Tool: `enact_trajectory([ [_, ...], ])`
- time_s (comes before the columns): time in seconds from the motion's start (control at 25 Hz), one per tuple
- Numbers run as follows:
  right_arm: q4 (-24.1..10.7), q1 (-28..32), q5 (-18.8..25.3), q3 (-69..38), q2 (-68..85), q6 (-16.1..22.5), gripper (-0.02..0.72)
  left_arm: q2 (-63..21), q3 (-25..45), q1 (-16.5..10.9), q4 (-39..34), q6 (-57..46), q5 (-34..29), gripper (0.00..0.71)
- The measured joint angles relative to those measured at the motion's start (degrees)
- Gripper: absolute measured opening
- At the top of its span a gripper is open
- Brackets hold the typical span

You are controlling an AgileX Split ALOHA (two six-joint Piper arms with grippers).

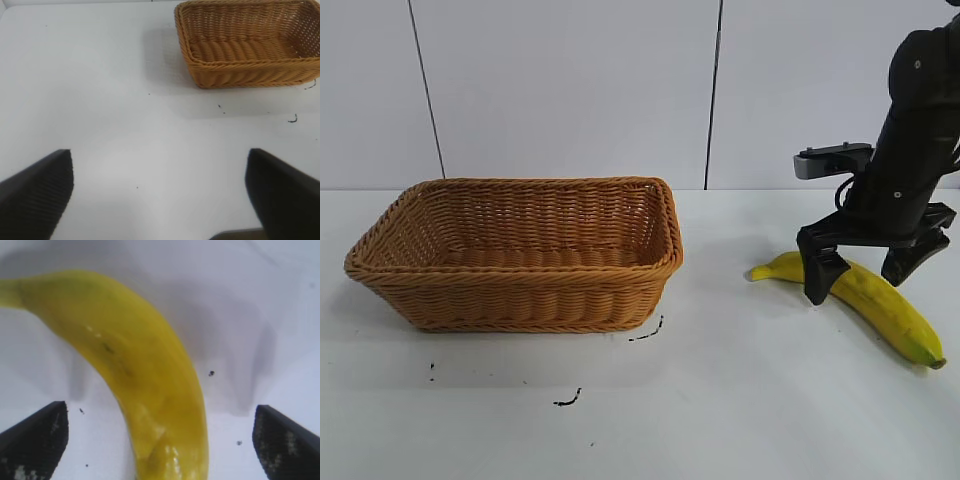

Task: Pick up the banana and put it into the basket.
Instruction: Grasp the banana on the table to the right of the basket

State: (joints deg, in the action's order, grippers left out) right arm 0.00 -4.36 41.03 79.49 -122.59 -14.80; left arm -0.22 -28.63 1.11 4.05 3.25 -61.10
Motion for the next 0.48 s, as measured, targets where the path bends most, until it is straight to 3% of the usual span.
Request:
enact_trajectory([
  [0.48, -0.4, 0.0, -0.1, 0.0, -0.5, 0.5, 0.652, 0.0, 0.0, 0.0, 0.0, 0.0, 0.0, 0.693],
])
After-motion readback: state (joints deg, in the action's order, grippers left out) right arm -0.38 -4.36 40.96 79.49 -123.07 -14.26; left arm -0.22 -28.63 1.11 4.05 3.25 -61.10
